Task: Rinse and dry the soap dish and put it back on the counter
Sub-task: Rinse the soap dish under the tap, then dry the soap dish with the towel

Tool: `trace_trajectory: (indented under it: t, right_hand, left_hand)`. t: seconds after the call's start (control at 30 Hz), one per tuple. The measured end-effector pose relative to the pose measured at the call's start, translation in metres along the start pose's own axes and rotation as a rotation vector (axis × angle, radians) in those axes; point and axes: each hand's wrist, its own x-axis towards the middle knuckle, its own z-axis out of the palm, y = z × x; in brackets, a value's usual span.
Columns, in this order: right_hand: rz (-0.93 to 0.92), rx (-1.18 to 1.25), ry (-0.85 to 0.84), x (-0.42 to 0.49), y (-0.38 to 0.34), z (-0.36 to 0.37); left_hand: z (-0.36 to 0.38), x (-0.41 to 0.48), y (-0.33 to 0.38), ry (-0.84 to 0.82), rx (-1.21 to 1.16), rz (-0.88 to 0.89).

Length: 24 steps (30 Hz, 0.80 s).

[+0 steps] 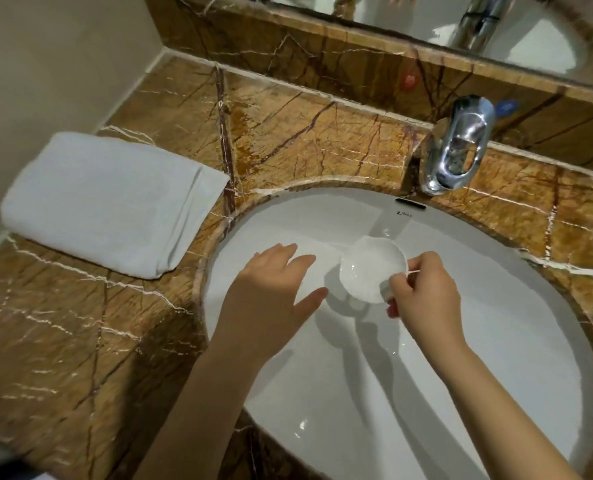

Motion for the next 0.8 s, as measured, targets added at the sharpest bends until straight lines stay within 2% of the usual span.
trace_trajectory:
  t: [0.17,0.23,0.37,0.53,0.67,0.8]
  right_hand:
    - [0.164,0.557,-0.199,0.012,-0.056,0.003]
    - [0.142,0.616,-0.242,0.012,-0.077,0.008]
    - [0.114,0.643,-0.268,0.008,-0.104,0.024]
    - [0.105,0.665,-0.25,0.006,-0.122,0.047]
    - [0.113,0.651,-0.234,0.006,-0.128,0.062]
    - [0.132,0.653,-0.209,0.004,-0.135,0.077]
  left_hand:
    - [-0.025,-0.001,-0.02,0.155,0.046,-0.039]
    - [-0.037,-0.003,-0.031,0.29,0.087,-0.062]
    - [-0.062,0.002,-0.061,0.505,0.042,-0.215]
    - [-0.08,0.047,-0.104,0.337,0.162,-0.537]
    - [-0.068,0.068,-0.121,0.25,0.32,-0.524]
    - [-0.061,0.072,-0.138,0.272,0.335,-0.545]
